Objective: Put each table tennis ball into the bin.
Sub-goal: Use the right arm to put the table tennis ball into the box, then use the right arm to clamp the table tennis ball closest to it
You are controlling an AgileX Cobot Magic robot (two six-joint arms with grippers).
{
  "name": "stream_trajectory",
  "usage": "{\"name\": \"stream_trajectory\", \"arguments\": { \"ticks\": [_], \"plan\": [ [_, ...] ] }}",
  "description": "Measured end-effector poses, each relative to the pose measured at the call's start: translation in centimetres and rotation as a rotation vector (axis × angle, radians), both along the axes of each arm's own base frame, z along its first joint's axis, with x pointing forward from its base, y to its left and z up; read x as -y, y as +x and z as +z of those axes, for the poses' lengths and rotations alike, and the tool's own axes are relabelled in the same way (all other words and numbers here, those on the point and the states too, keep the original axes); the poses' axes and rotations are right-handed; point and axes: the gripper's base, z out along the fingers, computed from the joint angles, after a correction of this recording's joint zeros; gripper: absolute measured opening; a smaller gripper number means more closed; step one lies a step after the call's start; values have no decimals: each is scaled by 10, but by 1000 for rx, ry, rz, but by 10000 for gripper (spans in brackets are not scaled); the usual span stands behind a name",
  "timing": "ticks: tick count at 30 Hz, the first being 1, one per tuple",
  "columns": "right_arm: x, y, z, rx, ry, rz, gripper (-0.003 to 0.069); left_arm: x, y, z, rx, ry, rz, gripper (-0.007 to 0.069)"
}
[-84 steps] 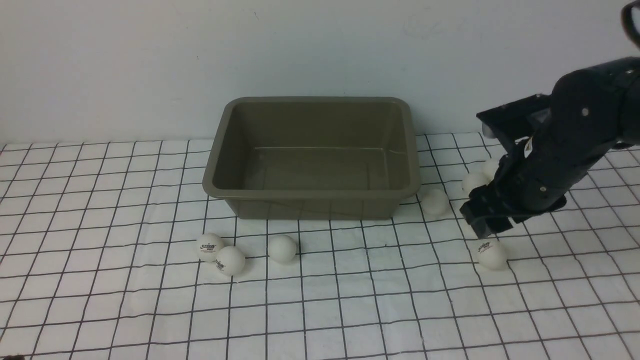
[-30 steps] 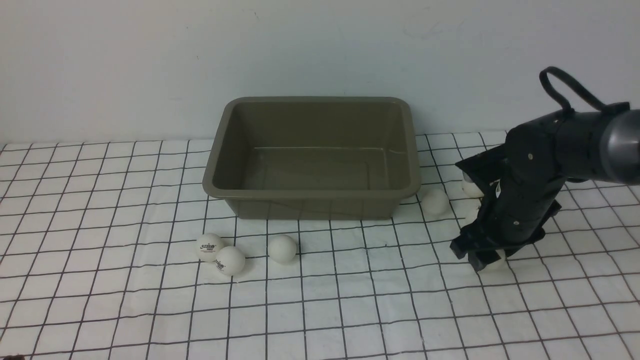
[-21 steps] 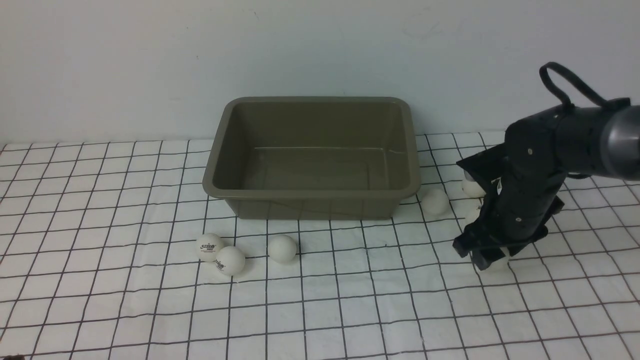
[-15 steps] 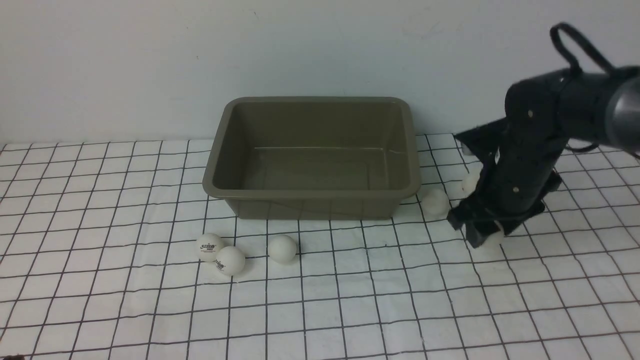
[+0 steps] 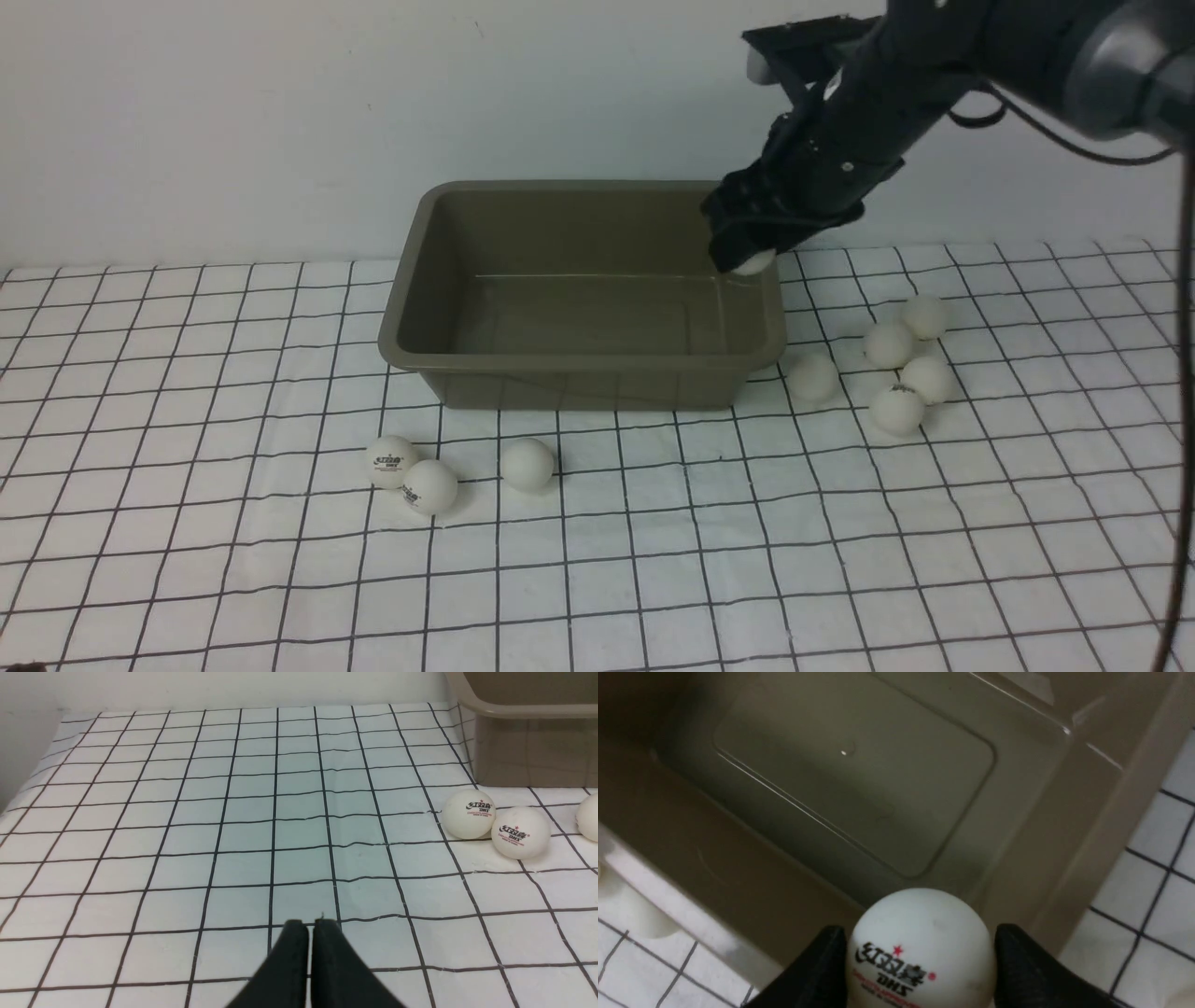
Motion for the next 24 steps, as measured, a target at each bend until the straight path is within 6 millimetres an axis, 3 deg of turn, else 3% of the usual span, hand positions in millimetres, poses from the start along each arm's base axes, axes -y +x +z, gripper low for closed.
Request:
{"name": "stream_trajectory", "arguments": {
  "ticks": [7,12,16,22,24],
  "plan": [
    [-25,12,-21,23,-29,107,366,0,0,0,0,0,0,-4],
    [-27,16,-31,18,-34,118,385,0,0,0,0,0,0,-4],
    [-28,18,-38,10,-38,119,445,0,0,0,0,0,0,-4],
    [-28,18,-35,14,-37,120,479,0,0,0,0,0,0,-4],
    [-24,19,-15,39,-57,113,480,0,0,0,0,0,0,-4]
  ]
}}
